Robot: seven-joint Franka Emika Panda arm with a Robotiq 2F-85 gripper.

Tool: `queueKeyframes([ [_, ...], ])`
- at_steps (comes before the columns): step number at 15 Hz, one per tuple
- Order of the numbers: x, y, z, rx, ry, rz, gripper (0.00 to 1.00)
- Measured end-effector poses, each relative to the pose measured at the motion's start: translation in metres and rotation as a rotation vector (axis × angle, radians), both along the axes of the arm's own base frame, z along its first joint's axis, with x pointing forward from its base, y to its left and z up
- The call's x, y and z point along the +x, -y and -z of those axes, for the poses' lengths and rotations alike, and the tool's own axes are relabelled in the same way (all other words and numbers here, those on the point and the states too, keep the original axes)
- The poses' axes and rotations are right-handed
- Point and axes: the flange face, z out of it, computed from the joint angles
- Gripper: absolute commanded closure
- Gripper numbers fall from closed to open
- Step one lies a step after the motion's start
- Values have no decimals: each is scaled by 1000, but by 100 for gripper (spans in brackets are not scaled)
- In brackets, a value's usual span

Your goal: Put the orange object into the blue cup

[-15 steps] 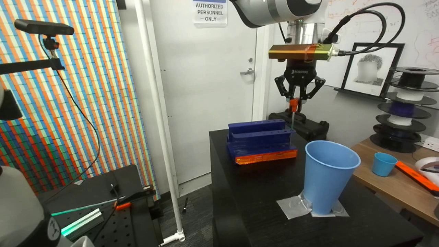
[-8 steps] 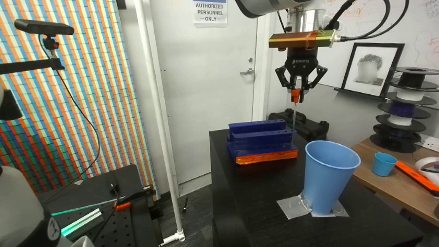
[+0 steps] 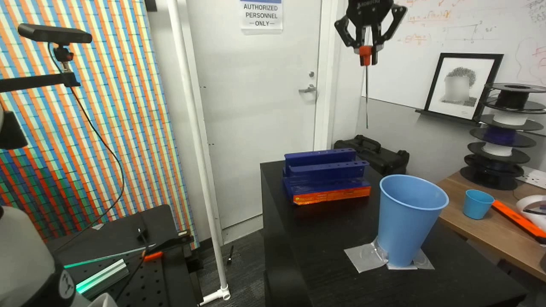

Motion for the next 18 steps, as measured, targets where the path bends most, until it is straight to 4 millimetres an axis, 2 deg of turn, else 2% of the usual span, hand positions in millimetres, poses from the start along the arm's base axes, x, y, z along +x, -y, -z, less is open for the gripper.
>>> queueKeyframes([
  [2,-20,4,-33,-4,36,29,90],
  [3,-31,9,-43,-8,47,52,90],
  [5,-49,25,-48,-23,52,105,90],
  [7,-64,49,-36,-36,29,166,90],
  [9,-75,73,-16,-35,6,217,90],
  [13,-84,109,27,-26,5,320,91],
  [18,-89,134,45,-60,27,417,91],
])
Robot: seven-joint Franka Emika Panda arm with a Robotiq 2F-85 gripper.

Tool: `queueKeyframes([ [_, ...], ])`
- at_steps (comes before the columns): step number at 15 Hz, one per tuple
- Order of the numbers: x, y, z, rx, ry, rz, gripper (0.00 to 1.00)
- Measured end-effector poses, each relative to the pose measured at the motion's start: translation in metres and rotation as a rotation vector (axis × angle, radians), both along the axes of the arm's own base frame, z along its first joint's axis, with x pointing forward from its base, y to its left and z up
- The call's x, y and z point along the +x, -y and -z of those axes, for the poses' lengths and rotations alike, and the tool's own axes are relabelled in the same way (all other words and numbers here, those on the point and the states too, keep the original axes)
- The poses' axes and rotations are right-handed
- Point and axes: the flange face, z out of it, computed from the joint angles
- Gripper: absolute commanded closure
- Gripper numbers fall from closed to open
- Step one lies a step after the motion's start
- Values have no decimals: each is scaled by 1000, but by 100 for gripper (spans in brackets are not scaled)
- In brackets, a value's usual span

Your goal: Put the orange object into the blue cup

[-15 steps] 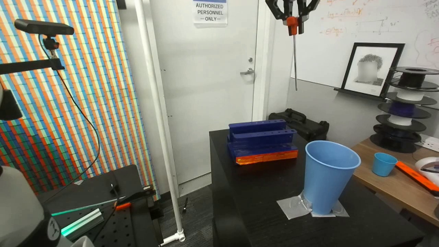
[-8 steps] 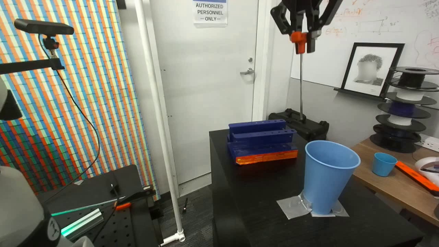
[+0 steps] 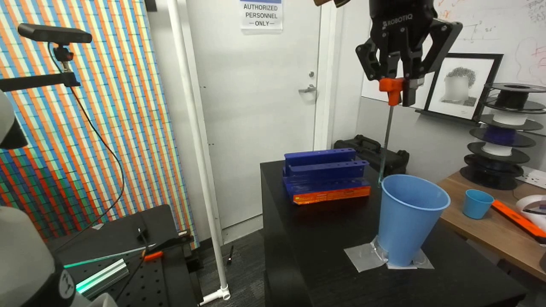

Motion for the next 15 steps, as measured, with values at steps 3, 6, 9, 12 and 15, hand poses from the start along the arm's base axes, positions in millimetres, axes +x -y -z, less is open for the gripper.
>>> queueKeyframes([
  [3,-1,7,0,-22,4,35,94],
  [6,-3,6,-10,-47,25,44,94],
  [9,-9,5,-27,-78,51,56,94],
  [12,-19,8,-41,-82,50,77,94],
  [15,-27,17,-44,-82,26,105,94],
])
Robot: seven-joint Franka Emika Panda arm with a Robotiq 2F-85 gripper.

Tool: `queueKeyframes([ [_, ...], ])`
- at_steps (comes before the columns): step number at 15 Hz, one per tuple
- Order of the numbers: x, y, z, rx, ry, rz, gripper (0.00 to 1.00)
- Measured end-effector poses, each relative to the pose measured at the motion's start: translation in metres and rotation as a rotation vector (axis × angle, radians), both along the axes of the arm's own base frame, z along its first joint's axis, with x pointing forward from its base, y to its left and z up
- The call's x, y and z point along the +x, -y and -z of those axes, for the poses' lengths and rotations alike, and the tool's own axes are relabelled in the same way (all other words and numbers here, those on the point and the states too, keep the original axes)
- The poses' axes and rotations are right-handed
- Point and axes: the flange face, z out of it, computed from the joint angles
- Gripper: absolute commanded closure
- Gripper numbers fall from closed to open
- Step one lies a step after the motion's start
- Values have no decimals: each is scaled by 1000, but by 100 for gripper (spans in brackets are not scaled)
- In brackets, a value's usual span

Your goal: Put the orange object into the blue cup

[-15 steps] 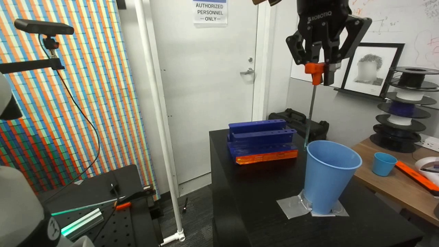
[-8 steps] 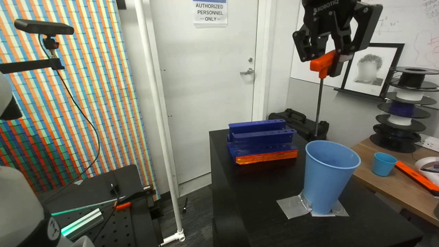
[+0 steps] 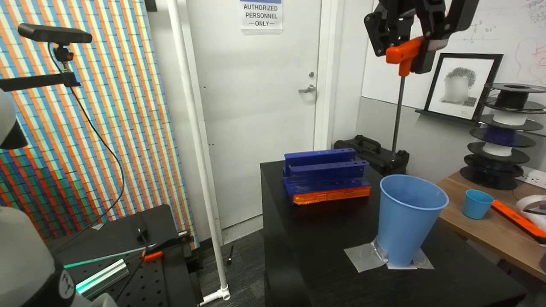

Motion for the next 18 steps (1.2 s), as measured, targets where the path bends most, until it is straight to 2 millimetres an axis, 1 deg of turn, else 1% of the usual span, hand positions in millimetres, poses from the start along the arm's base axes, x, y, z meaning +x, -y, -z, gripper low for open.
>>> queueKeyframes([
  [4,-5,18,12,6,-32,40,94],
  [7,-4,29,24,11,-54,60,93],
  [10,0,32,35,14,-71,64,94],
  [13,8,33,53,16,-87,58,94],
  [14,11,33,60,17,-93,56,91],
  [15,14,34,67,19,-101,55,66],
  [16,16,34,73,23,-109,56,65],
  [17,18,35,79,32,-116,60,62],
  [18,19,36,84,42,-123,65,55],
])
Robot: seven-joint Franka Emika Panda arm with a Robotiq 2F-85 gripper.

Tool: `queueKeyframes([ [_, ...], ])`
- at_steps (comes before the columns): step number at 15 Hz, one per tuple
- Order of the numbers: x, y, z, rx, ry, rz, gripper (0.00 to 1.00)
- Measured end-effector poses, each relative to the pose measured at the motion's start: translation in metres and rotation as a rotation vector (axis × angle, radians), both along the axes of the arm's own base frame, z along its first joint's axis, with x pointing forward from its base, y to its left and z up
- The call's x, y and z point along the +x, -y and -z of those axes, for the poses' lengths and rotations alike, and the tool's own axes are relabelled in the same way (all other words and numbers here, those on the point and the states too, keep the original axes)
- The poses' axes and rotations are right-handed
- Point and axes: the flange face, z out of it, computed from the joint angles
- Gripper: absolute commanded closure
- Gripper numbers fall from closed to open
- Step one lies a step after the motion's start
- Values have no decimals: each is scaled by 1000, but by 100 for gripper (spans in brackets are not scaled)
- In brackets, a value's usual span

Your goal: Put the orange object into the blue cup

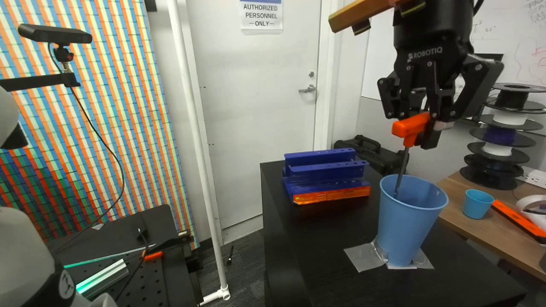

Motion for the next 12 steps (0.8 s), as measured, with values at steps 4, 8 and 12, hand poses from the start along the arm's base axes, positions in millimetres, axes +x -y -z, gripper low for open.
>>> queueKeyframes([
  [4,3,-5,-2,72,9,2,23],
  [8,-7,-16,-42,113,65,-23,0],
  [12,-37,-41,-92,136,138,-83,0],
])
